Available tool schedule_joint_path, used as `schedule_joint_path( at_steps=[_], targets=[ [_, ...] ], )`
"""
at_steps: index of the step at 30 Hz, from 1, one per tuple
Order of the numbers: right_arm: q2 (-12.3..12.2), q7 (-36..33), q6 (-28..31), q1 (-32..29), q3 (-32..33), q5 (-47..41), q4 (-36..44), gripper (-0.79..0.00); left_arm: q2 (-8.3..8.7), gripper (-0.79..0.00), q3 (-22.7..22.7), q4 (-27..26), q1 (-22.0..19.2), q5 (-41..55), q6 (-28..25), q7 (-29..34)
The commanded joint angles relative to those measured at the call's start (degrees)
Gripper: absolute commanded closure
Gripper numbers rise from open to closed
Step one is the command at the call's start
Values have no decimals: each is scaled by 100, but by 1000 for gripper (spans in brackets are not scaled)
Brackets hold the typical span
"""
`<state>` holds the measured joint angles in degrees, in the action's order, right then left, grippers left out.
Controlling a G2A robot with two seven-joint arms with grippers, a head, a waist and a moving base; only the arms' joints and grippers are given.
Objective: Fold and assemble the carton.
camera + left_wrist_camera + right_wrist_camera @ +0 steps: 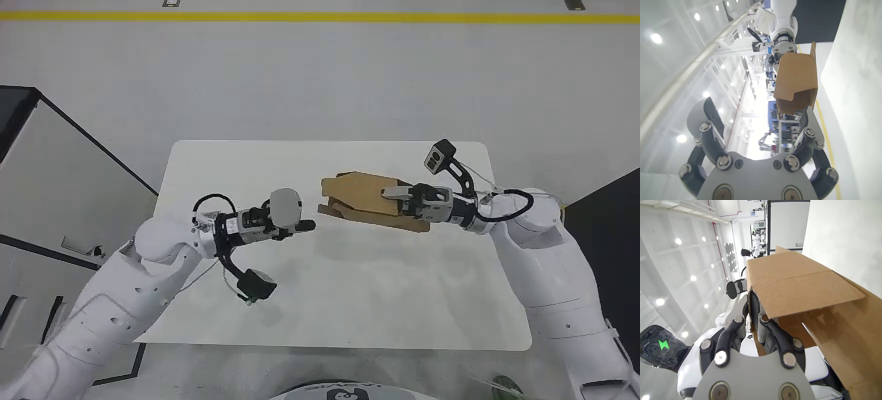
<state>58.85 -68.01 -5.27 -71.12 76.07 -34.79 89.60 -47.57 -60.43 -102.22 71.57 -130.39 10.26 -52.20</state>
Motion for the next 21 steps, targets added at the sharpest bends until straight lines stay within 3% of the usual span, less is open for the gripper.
schedule_joint_path(
  at_steps=[1, 6, 8, 11, 14, 21],
  targets=[
    [0, 0, 0, 0, 0, 0, 0, 0, 1, -785, -2, -2, -2, -168, 117, 6],
    [0, 0, 0, 0, 0, 0, 0, 0, 1, -785, -2, -2, -2, -168, 117, 6],
    [0, 0, 0, 0, 0, 0, 0, 0, -41, -785, -29, -13, 111, 610, 53, 219],
    [0, 0, 0, 0, 0, 0, 0, 0, -80, -785, -37, 150, 201, 1946, -918, 419],
    [0, 0, 0, 0, 0, 0, 0, 0, -102, -785, 41, 232, 235, 3084, -2367, 785],
    [0, 0, 0, 0, 0, 0, 0, 0, -106, -785, 49, 240, 241, 3185, -2469, 823]
  ],
)
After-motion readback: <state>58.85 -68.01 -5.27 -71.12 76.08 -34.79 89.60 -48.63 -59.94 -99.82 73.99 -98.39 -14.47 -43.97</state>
